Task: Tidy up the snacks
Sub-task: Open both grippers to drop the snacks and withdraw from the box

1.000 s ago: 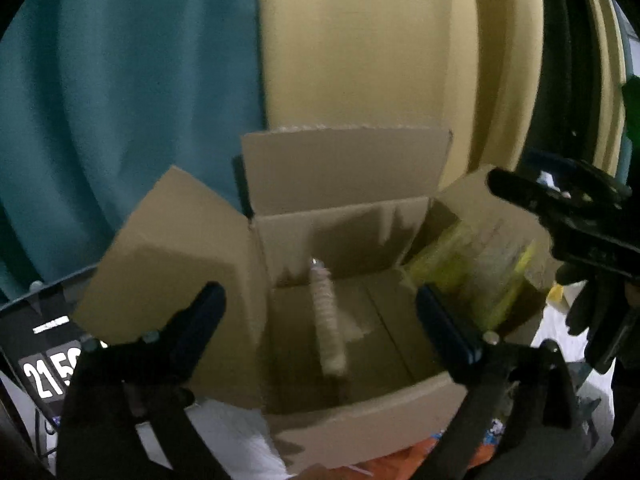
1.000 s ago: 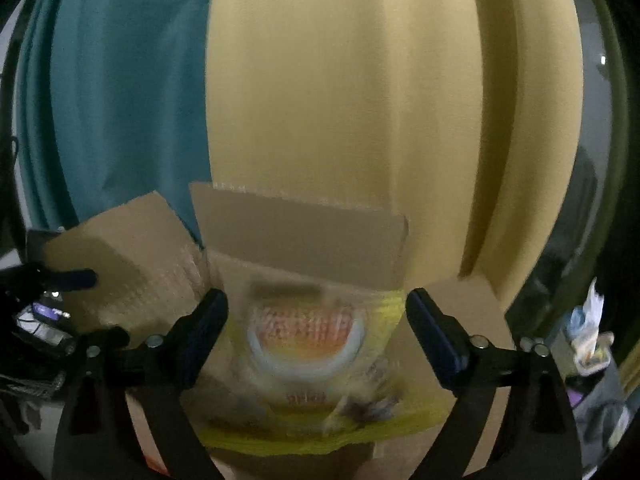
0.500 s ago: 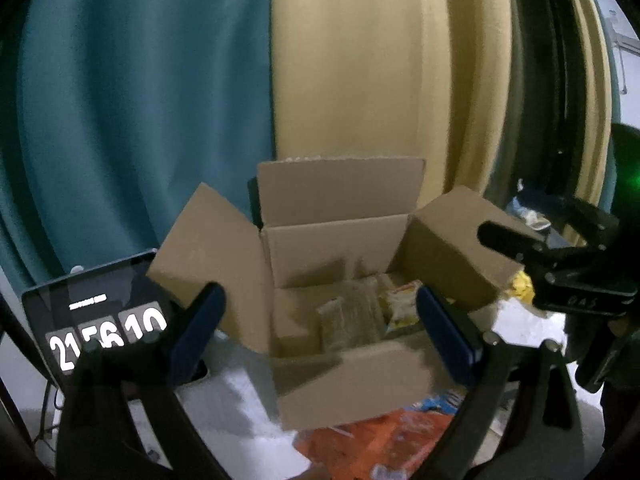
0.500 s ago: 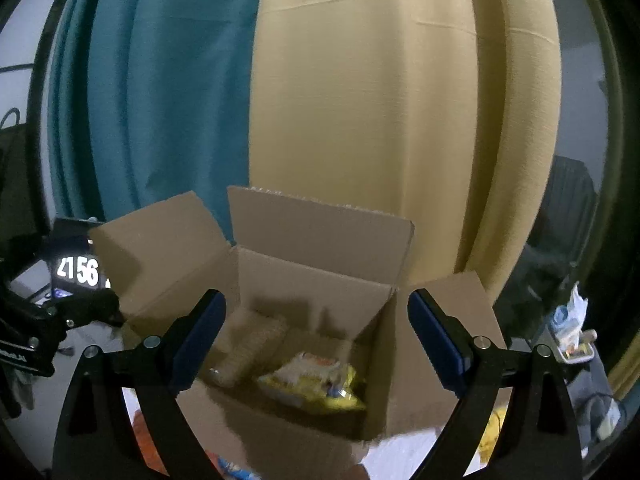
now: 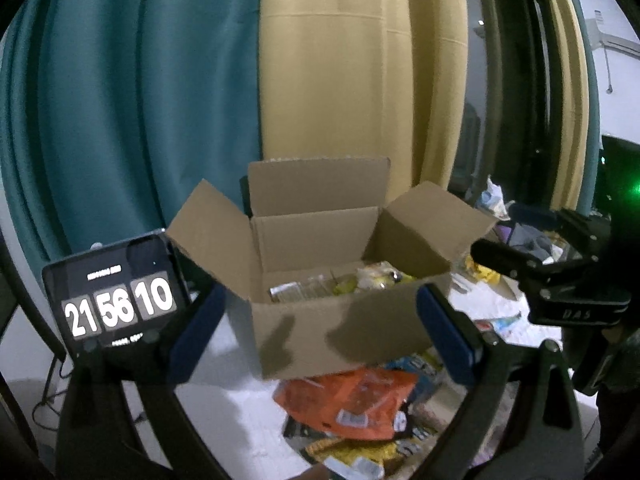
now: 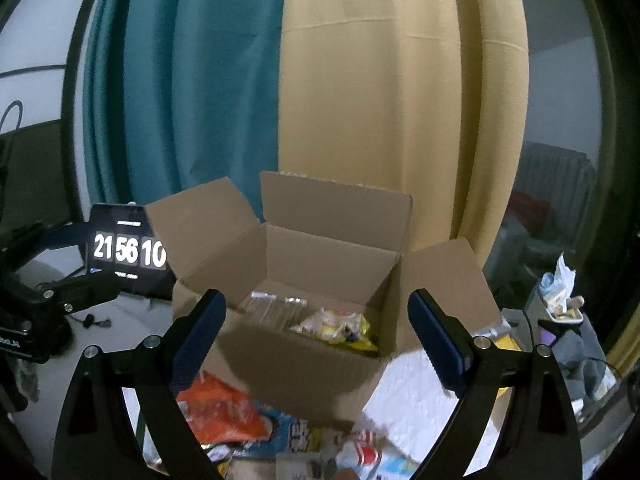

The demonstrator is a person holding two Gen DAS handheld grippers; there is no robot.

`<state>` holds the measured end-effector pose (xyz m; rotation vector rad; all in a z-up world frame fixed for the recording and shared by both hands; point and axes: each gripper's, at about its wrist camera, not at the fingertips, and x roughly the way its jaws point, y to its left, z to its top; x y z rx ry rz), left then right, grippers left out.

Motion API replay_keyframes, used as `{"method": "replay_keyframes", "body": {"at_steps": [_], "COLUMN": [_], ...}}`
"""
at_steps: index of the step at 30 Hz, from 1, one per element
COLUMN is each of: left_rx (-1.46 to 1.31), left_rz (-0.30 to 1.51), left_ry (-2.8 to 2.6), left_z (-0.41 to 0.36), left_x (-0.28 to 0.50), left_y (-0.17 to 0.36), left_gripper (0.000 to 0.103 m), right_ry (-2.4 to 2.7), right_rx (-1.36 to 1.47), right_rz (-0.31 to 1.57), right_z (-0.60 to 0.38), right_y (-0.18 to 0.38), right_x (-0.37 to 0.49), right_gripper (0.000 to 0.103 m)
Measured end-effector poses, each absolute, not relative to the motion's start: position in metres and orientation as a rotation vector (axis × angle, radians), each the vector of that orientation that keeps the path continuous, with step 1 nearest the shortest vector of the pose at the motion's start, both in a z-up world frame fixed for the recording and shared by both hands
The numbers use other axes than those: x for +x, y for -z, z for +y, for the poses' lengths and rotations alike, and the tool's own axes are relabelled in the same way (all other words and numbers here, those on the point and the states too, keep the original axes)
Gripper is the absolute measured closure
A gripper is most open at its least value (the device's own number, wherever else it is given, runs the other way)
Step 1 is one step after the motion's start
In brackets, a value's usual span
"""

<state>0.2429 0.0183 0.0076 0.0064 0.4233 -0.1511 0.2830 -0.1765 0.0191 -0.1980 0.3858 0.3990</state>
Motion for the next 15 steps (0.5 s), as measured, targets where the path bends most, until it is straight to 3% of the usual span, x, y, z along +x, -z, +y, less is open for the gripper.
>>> {"method": "replay_keyframes", "body": {"at_steps": [15], "left_rx": [-0.037], "left_rz": [0.482], "left_ry": [0.164], "left_z": [0.014], "left_x": [0.186], "left_y": [0.035], "left_gripper": [0.006], "right_ry": [-0.417], "right_rx": [-0.168], "right_rz": [0.456], "right_z": [-0.206], "right_y": [0.016], "right_x": [0.223], "right_gripper": [0.009]}}
